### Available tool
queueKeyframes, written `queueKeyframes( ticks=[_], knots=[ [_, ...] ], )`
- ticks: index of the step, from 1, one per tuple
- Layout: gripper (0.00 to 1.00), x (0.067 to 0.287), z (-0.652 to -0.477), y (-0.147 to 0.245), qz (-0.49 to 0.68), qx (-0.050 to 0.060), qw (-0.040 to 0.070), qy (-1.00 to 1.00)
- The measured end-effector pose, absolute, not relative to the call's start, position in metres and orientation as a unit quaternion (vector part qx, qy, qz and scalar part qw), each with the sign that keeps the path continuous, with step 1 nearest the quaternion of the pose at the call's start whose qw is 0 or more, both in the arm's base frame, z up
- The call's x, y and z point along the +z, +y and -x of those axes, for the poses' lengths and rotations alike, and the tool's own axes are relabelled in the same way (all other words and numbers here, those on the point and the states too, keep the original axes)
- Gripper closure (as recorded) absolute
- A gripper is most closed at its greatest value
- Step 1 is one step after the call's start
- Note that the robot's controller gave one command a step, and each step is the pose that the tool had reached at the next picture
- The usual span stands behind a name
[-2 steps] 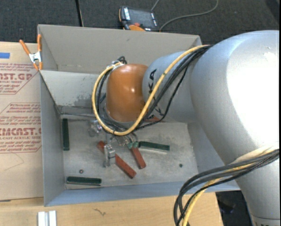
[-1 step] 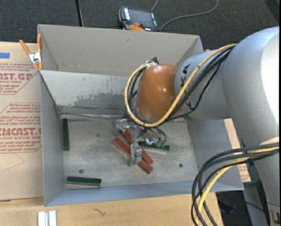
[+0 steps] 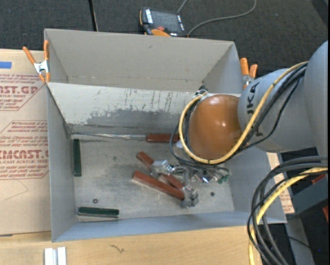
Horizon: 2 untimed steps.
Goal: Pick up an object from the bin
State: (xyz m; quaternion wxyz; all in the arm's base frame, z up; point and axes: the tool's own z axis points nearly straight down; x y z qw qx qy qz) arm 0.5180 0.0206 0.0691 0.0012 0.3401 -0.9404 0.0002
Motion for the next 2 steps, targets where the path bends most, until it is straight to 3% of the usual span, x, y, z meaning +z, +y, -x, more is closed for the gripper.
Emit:
queueKeyframes(
  ticks=[1, 2],
  knots=[
    [1.00, 0.070, -0.519, 0.023, -0.340, -0.001, 0.000, -0.940],
    [1.00, 0.205, -0.522, 0.016, -0.321, 0.001, -0.005, -0.947]
  ],
)
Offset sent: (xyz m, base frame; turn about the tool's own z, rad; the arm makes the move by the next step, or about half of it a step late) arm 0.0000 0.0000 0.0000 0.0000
